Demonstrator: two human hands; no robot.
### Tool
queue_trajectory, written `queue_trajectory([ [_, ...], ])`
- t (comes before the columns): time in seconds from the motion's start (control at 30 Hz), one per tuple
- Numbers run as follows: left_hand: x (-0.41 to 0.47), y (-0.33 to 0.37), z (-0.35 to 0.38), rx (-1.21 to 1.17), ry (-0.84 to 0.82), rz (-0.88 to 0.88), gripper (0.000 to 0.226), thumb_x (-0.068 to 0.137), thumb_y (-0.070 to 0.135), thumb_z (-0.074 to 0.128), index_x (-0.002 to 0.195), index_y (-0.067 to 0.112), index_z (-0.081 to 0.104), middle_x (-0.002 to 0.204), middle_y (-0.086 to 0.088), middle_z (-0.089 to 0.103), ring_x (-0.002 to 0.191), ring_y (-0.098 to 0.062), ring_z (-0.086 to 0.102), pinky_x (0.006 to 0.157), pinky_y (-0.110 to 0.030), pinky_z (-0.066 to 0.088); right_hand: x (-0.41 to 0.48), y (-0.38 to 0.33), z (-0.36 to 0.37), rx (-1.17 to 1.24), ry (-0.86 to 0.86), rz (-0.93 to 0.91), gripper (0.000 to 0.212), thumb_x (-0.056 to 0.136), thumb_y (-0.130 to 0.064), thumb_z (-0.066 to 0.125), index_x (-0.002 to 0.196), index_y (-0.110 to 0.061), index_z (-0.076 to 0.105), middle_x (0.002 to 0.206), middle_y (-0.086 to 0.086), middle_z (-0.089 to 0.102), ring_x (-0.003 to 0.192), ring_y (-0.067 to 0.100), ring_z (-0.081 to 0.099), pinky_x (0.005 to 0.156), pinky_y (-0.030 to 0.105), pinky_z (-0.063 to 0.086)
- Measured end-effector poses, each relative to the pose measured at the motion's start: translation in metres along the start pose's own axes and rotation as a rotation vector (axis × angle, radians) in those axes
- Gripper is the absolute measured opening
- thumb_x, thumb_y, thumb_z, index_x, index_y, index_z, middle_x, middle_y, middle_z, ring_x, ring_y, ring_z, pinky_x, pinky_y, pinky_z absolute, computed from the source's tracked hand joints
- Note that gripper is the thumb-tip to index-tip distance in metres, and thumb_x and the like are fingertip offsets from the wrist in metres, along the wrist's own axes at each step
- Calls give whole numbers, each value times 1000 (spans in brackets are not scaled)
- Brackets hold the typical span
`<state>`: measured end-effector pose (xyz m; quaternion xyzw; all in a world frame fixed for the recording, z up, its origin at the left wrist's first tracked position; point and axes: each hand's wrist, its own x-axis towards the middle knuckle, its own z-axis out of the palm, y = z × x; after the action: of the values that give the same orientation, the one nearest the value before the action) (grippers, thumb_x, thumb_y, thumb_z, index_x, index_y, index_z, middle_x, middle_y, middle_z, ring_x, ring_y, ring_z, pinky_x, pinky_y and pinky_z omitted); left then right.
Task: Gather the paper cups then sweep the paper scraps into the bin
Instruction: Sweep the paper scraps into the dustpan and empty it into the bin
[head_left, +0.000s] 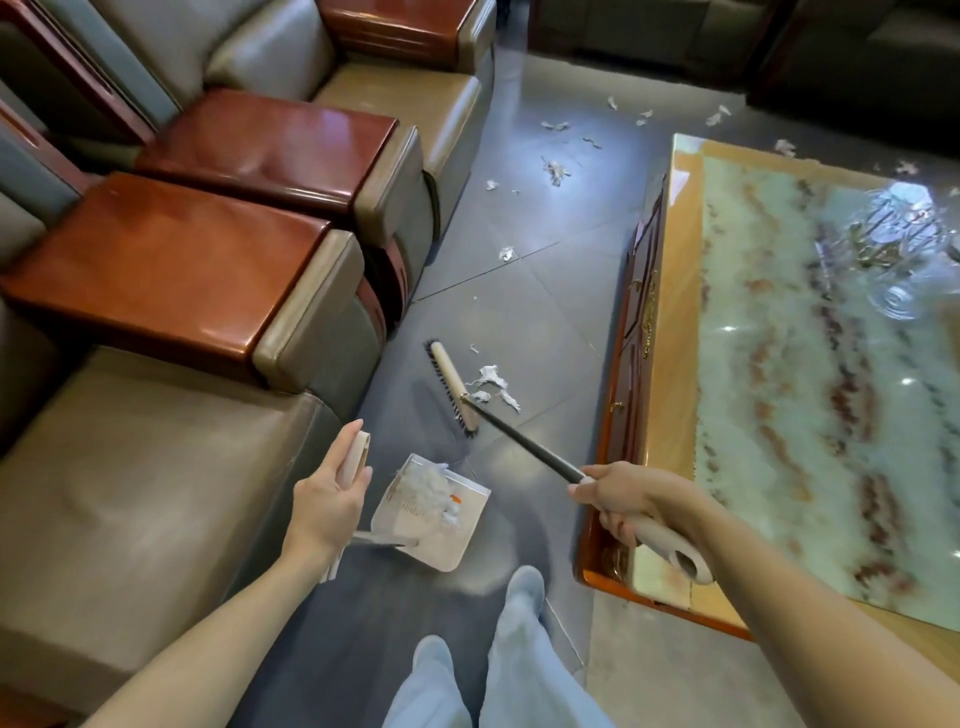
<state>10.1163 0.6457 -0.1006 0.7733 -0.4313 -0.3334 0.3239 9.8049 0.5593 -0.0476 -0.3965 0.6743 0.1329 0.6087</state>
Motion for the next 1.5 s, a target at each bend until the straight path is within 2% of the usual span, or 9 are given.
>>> queue_trajectory([
  [0.1, 15, 12, 8, -9, 9, -12, 54, 95, 18, 59, 143, 36, 42, 132, 5, 57, 116, -20, 57, 102, -35, 41, 12, -22, -20, 1, 57, -27, 42, 98, -29, 53, 137, -23, 39, 57, 4, 44, 42, 11, 39, 42, 23, 39],
  [0.3, 52, 40, 33, -31, 51, -46, 55, 95, 17, 58, 141, 41, 42, 132, 5, 58, 104, -7, 53, 97, -30, 43, 33, -64, -60, -79, 94, -87, 35, 102, -21, 43, 135, -7, 40, 57, 7, 41, 41, 12, 37, 37, 17, 34],
  [0.43, 78, 55, 47, -34, 83, -89, 54, 95, 17, 58, 139, 45, 44, 125, 7, 61, 104, -9, 55, 100, -31, 41, 50, -85, -87, -165, 86, -71, 34, 103, -20, 41, 132, -2, 40, 61, 8, 45, 45, 14, 40, 36, 19, 37],
  [0.53, 92, 62, 56, -29, 107, -106, 54, 95, 18, 58, 137, 48, 45, 117, 11, 61, 100, -8, 55, 97, -30, 41, 68, -89, -104, -292, 83, -67, 36, 102, -22, 41, 127, 4, 46, 60, 9, 50, 48, 17, 46, 48, 27, 41],
  [0.77, 119, 68, 68, 15, 116, -103, 55, 94, 18, 57, 137, 50, 43, 107, 9, 61, 87, -8, 56, 82, -26, 41, 105, -92, -119, -487, 23, -8, 41, 100, -21, 38, 124, 6, 55, 65, 8, 53, 64, 20, 53, 64, 26, 42],
  [1.0, 154, 84, 83, 58, 66, -52, 53, 95, 20, 56, 139, 46, 41, 122, -2, 62, 96, -20, 58, 91, -37, 46, 106, -72, -99, -511, -62, 20, 46, 97, -21, 48, 142, -16, 37, 84, 7, 55, 64, 14, 51, 56, 24, 45],
  [1.1, 156, 81, 80, 54, 76, -20, 53, 95, 18, 57, 139, 43, 43, 123, -4, 62, 102, -25, 59, 94, -39, 46, 93, -58, -86, -505, -130, 41, 52, 97, -23, 50, 146, -22, 32, 80, 6, 54, 60, 12, 50, 59, 24, 47],
  [1.23, 154, 74, 75, 71, 83, 21, 52, 95, 19, 56, 142, 39, 42, 128, -4, 60, 109, -28, 58, 100, -40, 44, 69, -48, -81, -459, -186, 47, 54, 99, -24, 48, 149, -28, 26, 69, 4, 50, 51, 10, 45, 49, 22, 45],
  [1.5, 117, 39, 49, 21, 17, 117, 53, 95, 19, 57, 143, 38, 41, 127, 11, 55, 115, -16, 55, 96, -22, 37, 5, -14, -47, -387, -69, 32, 49, 97, -31, 50, 144, -32, 34, 63, 2, 50, 45, 11, 46, 42, 21, 43],
])
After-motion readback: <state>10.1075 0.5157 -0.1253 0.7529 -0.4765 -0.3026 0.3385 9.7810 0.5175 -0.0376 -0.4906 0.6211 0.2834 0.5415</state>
